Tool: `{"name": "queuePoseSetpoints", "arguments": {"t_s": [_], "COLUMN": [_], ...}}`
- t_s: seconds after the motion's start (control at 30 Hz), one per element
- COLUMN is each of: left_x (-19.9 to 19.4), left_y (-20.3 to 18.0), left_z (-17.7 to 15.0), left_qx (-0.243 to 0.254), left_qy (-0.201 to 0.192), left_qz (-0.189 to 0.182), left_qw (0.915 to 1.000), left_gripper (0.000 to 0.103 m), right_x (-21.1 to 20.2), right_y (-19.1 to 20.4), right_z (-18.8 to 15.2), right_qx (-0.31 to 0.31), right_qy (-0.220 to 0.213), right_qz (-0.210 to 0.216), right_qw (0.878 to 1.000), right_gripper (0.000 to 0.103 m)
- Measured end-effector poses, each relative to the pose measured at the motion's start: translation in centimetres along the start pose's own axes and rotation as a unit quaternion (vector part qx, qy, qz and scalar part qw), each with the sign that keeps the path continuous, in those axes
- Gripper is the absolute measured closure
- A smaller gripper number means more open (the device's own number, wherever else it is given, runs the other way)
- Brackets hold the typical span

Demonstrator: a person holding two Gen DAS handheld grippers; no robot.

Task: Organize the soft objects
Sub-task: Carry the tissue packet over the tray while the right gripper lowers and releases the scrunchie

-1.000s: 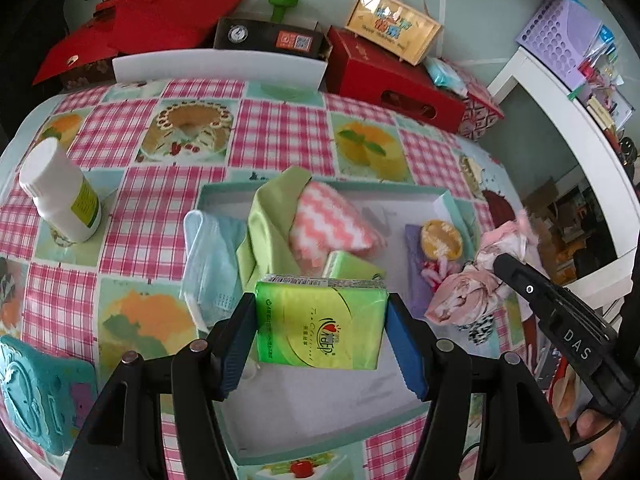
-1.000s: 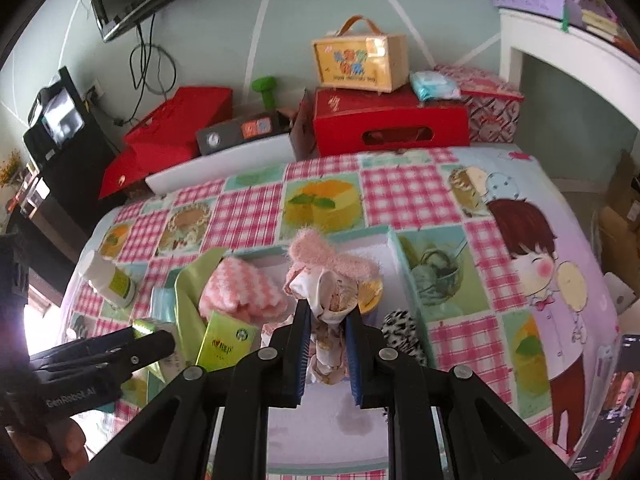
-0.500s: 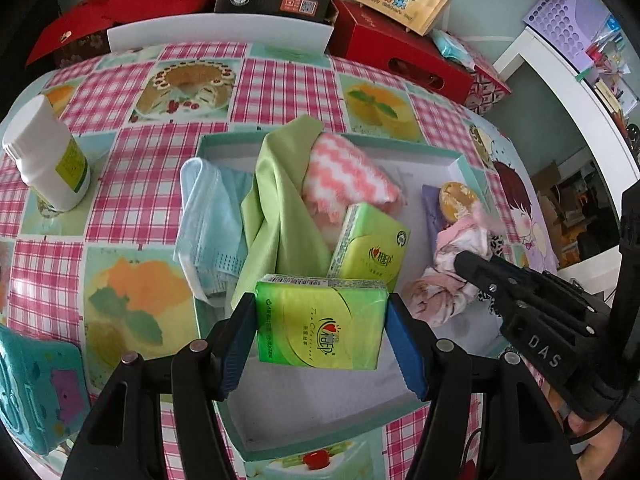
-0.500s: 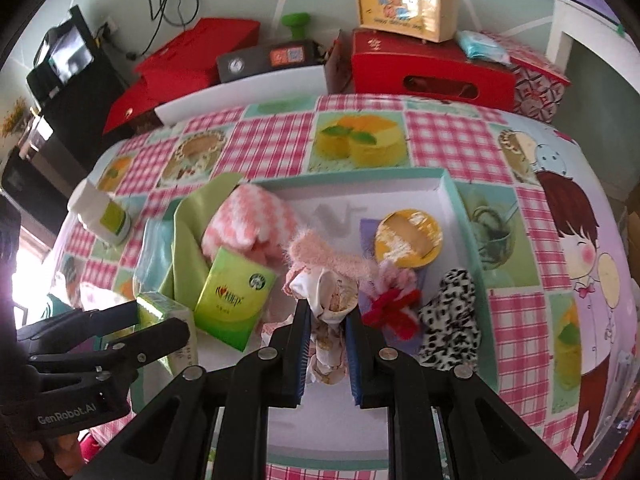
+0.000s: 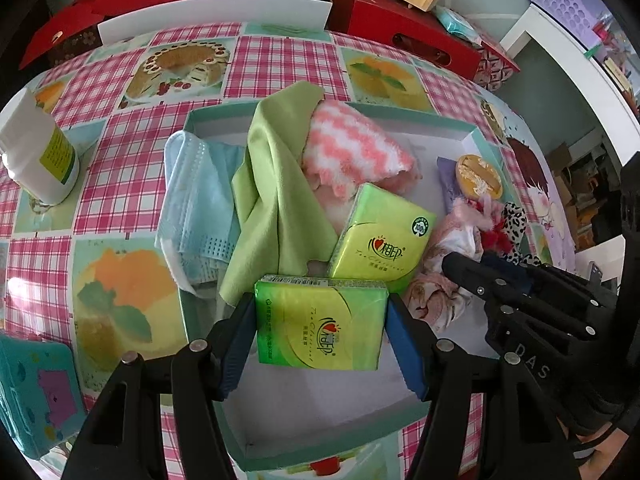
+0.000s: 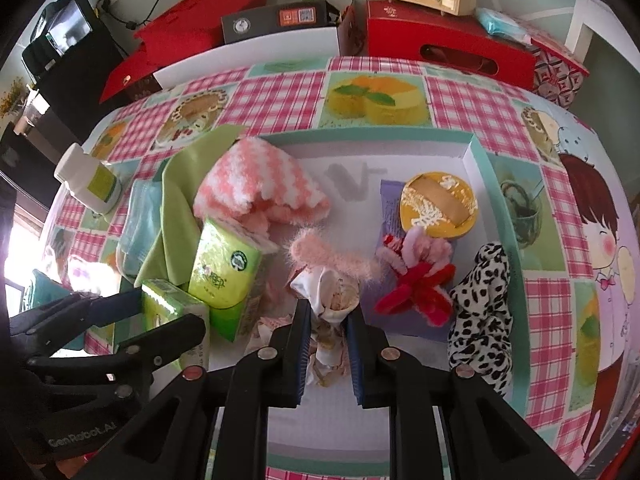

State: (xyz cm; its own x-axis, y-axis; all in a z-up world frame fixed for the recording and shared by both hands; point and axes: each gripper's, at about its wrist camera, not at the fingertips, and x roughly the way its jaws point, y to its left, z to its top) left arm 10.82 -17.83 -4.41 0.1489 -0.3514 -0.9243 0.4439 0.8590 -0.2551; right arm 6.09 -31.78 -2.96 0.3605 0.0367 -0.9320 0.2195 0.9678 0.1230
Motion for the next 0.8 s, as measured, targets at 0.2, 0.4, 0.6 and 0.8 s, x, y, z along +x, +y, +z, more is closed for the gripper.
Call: {"name": "queuePoseSetpoints", "arguments": {"t_s": [0.2,0.4,0.6,0.8], "left_x": [0.3,0.9,1.0,-0.3], "left_y": [-0.2,-0.3,-0.4,-0.3], "left_z": [0.1,0.2,0.2,0.2], "left_qx": [0.004,0.005,0.004,0.006], "left_qy": [0.005,0.014,0.019,0.005], "left_qz": [0.004,0.003,0.003,-0.006], "left_qw": [1.0000,0.9999,0.9998,1.0000], "left_gripper": [0.038,0.038,0.038,0.037], "right_x": [0.1,0.3,0.2,-0.9], "right_y": [-0.1,-0.2,-0.2,0.0], "right_z": [0.1,0.0,0.0,0.1], "right_qx": [0.002,0.008,0.007,0.004], "right_qy": [0.001,0.006,0.007,-0.009], "right_qz": [-0.001,-0.007,-0.014,-0.021], "right_qw": [1.000,1.000,1.000,1.000], "right_gripper": [0.082,0.076,0.066,0.052]}}
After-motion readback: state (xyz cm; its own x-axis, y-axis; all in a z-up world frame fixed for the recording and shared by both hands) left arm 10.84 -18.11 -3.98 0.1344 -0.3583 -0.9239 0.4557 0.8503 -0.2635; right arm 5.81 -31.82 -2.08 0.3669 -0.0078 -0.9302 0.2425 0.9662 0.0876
